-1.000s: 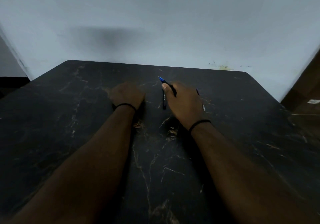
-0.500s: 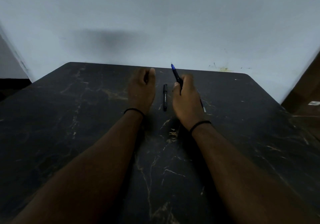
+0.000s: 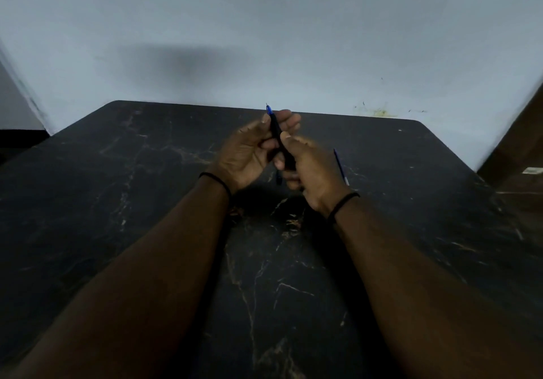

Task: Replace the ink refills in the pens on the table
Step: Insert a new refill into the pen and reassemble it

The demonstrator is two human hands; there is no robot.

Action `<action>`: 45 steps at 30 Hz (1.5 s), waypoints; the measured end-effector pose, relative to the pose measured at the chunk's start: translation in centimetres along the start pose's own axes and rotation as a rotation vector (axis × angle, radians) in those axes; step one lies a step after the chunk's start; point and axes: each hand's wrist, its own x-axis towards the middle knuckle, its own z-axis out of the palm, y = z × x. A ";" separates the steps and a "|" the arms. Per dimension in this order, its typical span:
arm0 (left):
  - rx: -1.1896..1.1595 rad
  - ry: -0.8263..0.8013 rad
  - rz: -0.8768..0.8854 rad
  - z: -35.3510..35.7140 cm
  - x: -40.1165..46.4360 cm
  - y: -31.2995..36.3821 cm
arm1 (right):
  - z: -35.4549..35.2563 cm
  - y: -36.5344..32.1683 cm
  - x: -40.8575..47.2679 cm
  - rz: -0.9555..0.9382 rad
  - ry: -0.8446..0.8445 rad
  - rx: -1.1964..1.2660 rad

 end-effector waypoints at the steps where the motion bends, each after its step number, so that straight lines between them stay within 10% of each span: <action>1: -0.028 -0.034 -0.007 -0.1 0.0 0.1 | -0.2 -0.1 0.1 0.060 -0.081 0.076; 12: -0.051 -0.055 -0.008 -0.5 -0.1 0.3 | -0.6 -0.3 0.0 0.245 -0.257 0.214; 45: 0.113 0.171 0.124 -0.3 -0.1 0.1 | 0.8 1.2 0.7 -0.287 0.279 -0.479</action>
